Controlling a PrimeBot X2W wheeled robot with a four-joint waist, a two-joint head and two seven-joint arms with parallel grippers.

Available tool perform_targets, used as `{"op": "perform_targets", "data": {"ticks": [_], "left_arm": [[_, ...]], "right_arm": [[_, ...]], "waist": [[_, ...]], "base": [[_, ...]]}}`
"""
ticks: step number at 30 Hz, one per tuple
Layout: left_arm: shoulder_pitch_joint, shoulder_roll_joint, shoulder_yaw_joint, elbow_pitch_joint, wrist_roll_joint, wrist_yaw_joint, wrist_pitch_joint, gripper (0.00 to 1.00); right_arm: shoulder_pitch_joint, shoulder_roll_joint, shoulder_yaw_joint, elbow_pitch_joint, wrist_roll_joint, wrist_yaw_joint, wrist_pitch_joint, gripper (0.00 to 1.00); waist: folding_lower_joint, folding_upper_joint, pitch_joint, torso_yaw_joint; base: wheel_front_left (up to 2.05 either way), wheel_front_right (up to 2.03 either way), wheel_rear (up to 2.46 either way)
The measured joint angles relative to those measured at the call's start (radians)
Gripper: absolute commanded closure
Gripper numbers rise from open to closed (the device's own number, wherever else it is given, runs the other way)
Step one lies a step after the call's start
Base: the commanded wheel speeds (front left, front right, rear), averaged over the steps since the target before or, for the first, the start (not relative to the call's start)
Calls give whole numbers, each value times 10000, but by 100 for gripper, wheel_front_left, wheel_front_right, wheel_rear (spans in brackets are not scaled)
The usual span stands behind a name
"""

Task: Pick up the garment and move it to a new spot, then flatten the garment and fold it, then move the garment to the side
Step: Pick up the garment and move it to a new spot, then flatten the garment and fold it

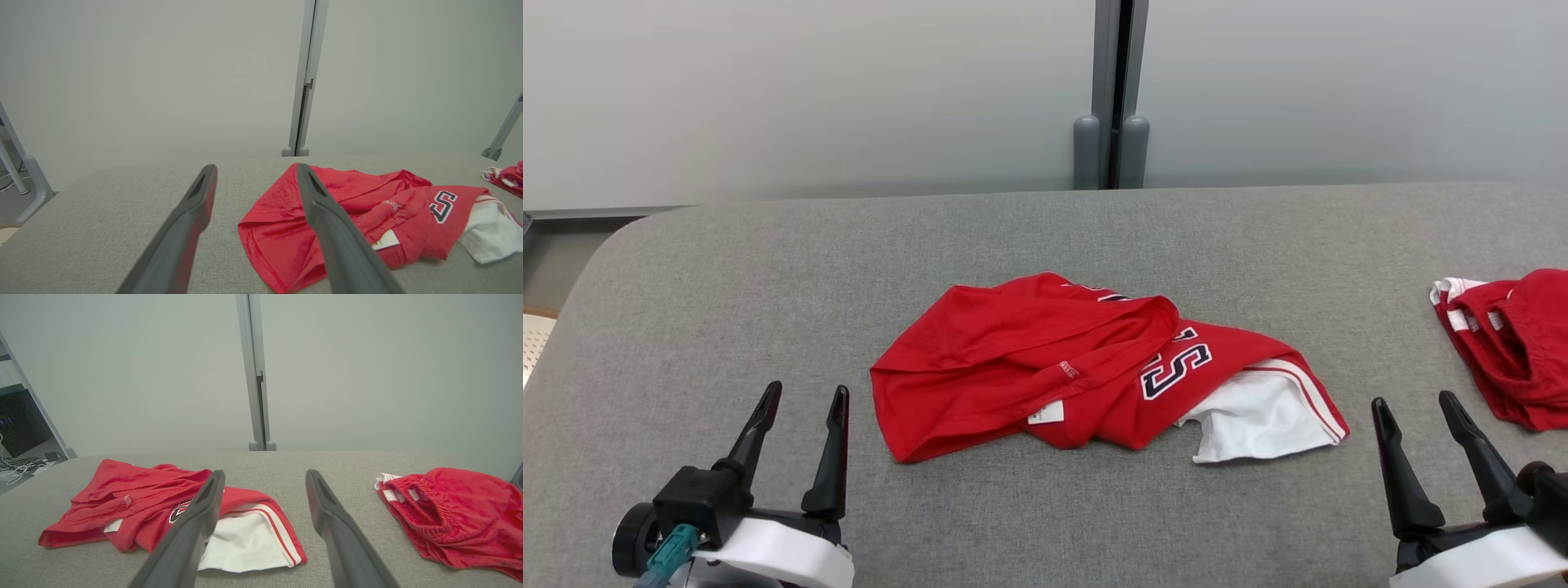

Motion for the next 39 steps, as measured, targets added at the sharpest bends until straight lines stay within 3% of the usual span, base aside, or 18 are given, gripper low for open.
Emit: {"op": "perform_targets", "data": {"ticks": [34, 39], "left_arm": [[121, 173, -307, -153, 0, 272, 253, 0], [-379, 134, -784, -211, 297, 169, 412, 0]], "right_arm": [[228, 119, -75, -311, 36, 0, 236, 0], [126, 128, -105, -399, 38, 0, 240, 0]], "waist": [[0, 0, -24, -79], [0, 0, 216, -69]], "base": [[0, 0, 0], [0, 0, 0]]}}
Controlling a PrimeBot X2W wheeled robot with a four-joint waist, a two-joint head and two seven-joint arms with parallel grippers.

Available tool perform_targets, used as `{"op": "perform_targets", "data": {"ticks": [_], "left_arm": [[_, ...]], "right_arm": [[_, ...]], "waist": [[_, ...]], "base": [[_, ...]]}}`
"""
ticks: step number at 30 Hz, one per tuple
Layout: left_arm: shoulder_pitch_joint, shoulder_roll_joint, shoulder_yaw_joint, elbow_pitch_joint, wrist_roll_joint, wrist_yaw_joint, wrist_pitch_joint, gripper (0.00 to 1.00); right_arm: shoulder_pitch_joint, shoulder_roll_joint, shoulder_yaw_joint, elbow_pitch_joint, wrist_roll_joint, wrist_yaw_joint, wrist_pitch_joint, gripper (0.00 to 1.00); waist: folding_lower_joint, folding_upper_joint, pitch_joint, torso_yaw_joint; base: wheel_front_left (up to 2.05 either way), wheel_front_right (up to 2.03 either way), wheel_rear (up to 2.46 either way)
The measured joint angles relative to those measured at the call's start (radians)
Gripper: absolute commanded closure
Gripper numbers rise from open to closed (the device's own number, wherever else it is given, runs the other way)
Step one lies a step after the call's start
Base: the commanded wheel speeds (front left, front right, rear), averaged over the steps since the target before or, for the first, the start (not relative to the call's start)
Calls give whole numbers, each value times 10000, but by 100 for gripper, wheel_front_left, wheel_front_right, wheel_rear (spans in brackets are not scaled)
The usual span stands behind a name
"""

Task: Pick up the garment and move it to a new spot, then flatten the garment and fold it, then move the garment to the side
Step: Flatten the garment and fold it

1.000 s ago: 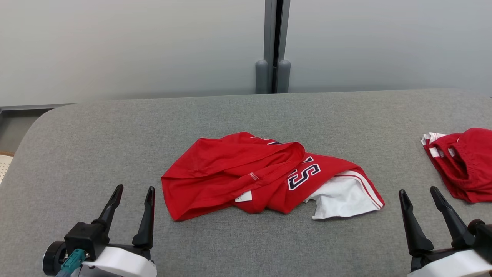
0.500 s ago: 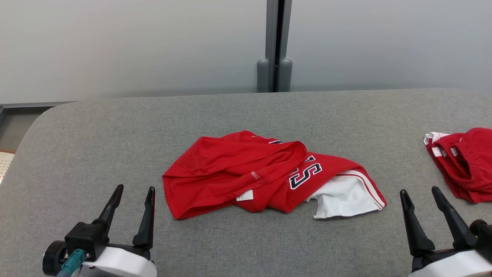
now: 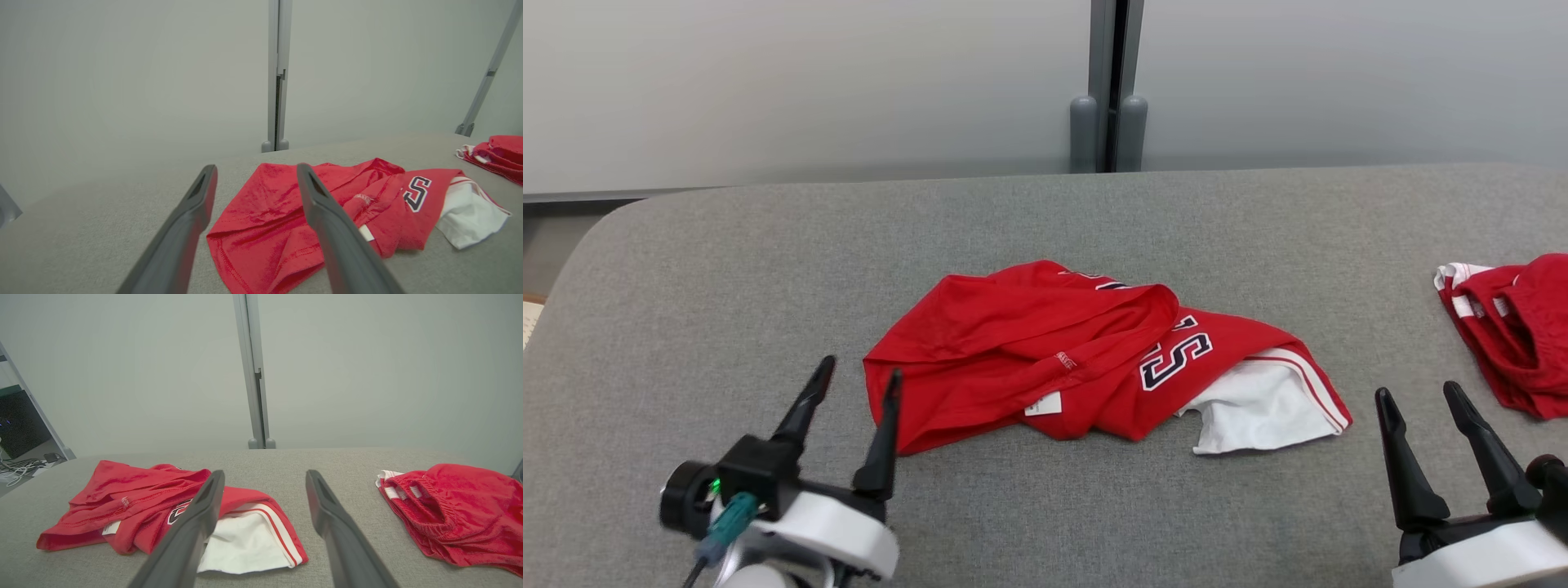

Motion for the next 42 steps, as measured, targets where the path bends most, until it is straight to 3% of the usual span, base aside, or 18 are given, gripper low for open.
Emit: {"op": "perform_targets", "data": {"ticks": [6, 12, 21, 24, 35, 42], "left_arm": [[-1533, -725, -1559, 282, 539, -769, 715, 0], [-2824, -1390, -2767, 1498, 688, -1404, 1492, 0], [-4282, -1521, -2796, 3661, 374, -1561, 2029, 0], [-4438, -1524, -2746, 4021, 282, -1563, 1996, 100], [-4373, -1524, -2286, 2863, -449, -1471, 1298, 100], [-3143, -767, -1233, 1480, -918, -483, 1227, 100]], "right_arm": [[-472, 33, 213, -58, 23, 0, 0, 0], [-945, 38, 543, 161, 107, 0, -138, 0], [-1312, 178, 619, 642, 234, 0, -596, 0], [-1336, 211, 610, 757, 245, 0, -719, 0], [-1490, 221, 550, 976, 336, 0, -821, 0], [-1478, 219, 347, 965, 332, 0, -803, 0]], "waist": [[0, 0, 646, -107], [0, 0, 1341, -624], [0, 0, 2193, -1603], [0, 0, 2359, -1778], [0, -1, 2268, -1430], [0, 0, 2053, -988]], "base": [[0, 0, 0], [0, 0, 0], [0, 0, 0], [0, 0, 0], [0, 0, 0], [0, 0, 0]]}}
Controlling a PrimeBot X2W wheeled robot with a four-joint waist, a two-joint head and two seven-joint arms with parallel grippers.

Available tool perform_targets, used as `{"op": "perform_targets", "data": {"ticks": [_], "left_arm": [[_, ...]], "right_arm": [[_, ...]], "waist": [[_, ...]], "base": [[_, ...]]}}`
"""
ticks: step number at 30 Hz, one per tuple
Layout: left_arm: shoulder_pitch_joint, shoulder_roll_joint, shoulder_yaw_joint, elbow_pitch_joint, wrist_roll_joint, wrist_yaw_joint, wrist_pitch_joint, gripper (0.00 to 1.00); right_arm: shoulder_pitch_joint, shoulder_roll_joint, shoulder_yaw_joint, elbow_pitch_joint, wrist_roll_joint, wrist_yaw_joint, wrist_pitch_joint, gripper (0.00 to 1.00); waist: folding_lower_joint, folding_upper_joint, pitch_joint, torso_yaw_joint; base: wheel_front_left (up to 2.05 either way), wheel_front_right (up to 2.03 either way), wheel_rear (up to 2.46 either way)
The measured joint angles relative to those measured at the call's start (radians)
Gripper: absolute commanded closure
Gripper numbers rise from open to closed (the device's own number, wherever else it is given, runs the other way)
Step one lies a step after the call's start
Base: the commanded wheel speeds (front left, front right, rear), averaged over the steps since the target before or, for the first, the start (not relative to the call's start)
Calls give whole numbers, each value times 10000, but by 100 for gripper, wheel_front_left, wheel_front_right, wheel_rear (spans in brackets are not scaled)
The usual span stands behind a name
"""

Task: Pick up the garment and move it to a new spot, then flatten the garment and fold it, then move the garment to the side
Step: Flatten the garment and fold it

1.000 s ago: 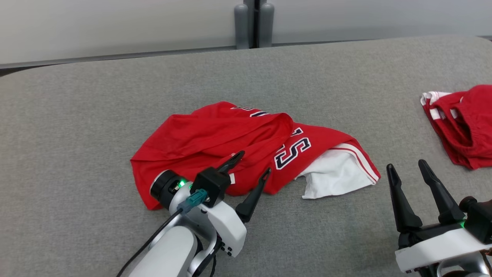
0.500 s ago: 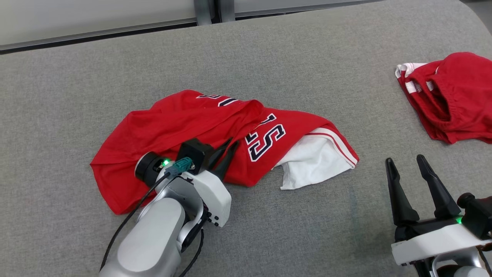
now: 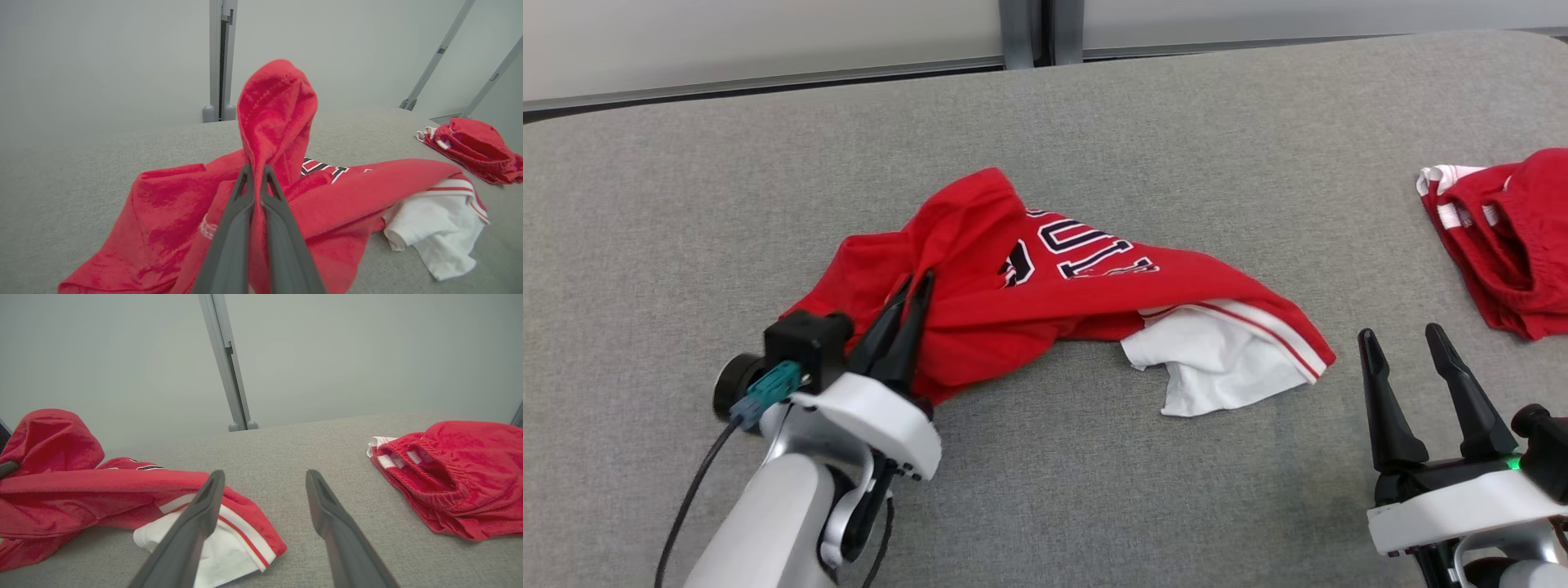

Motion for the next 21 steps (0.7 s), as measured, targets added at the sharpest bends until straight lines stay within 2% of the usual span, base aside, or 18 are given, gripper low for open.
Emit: {"op": "perform_targets", "data": {"ticks": [5, 11, 12, 13, 21], "left_arm": [[1365, 405, 698, -754, -489, 621, 157, 100], [2381, 389, 940, -886, -955, 828, 155, 99], [2431, 339, 965, -867, -1020, 838, 81, 59], [2440, 301, 978, -811, -1024, 872, 12, 0], [2460, 61, 1340, -784, -1007, 899, -1463, 0]], "right_arm": [[30, 13, -84, -75, -12, 0, 27, 0], [19, 27, -178, -123, -13, 0, 86, 0], [3, 25, -188, -142, -13, 0, 88, 0], [-11, 19, -199, -159, -15, 0, 90, 0], [-11, -52, -234, -359, -92, 0, 165, 0]], "waist": [[0, 0, 10, 265], [0, 0, 170, 459], [0, 0, 191, 486], [0, 0, 201, 519], [0, 0, -31, 661]], "base": [[0, 0, 0], [0, 0, 0], [0, 0, 0], [0, 0, 0], [0, 0, 0]]}}
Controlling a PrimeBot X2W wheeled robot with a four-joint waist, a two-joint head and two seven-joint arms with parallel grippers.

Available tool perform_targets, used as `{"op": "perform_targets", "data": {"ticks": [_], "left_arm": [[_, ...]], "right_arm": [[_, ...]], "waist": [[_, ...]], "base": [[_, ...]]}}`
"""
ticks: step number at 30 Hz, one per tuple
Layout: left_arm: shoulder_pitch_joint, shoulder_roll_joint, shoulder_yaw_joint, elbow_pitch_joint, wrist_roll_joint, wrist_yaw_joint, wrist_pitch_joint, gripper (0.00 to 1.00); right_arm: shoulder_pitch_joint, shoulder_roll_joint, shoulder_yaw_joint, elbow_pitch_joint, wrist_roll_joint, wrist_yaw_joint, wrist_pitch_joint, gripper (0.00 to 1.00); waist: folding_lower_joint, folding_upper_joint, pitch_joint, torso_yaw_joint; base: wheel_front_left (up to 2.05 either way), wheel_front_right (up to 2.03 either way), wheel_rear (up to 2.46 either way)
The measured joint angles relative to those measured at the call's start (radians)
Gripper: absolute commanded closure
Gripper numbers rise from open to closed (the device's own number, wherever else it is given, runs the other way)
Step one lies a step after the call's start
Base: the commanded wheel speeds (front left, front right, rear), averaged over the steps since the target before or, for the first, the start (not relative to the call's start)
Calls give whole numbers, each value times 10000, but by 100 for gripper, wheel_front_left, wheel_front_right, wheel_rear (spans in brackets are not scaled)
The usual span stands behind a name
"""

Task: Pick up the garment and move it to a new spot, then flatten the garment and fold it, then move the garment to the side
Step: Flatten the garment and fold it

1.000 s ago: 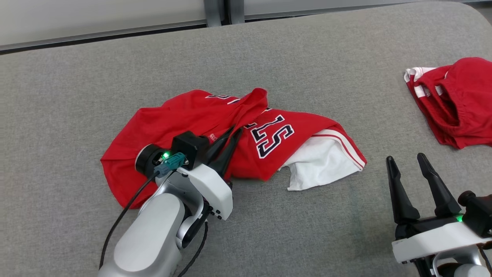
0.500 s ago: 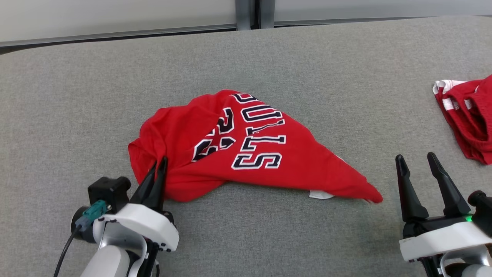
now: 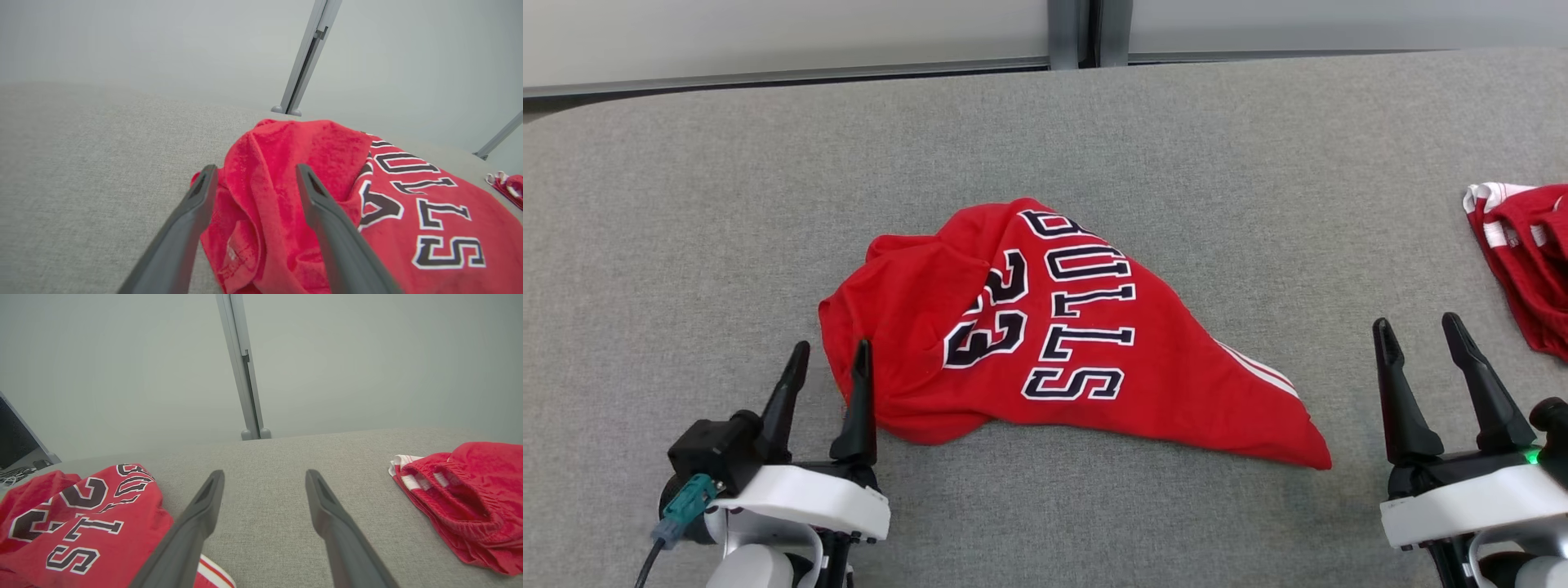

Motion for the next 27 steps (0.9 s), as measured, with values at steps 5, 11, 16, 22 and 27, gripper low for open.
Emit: {"op": "perform_targets", "data": {"ticks": [5, 11, 16, 22, 27], "left_arm": [[-71, 171, 332, -209, 573, 213, -491, 0], [-10, 556, 579, -401, 1202, 301, -600, 0], [488, 713, 431, -477, 1379, 265, -604, 0], [801, 775, 316, -637, 1383, 299, -418, 0], [815, 807, 274, -765, 1384, 355, -372, 0]], "right_arm": [[87, -77, 19, -146, -107, 0, 107, 0], [450, -238, 173, -238, -188, 0, 347, 0], [714, -397, 330, -303, -234, 0, 520, 0], [910, -433, 324, -462, -198, 0, 639, 0], [957, -408, 309, -577, -196, 0, 671, 0]], "waist": [[0, 0, -315, 62], [0, 0, -831, 95], [0, 0, -1279, 54], [0, 0, -1557, 53], [0, 0, -1518, 69]], "base": [[0, 0, 0], [0, 0, 0], [0, 0, 0], [0, 0, 0], [0, 0, 0]]}}
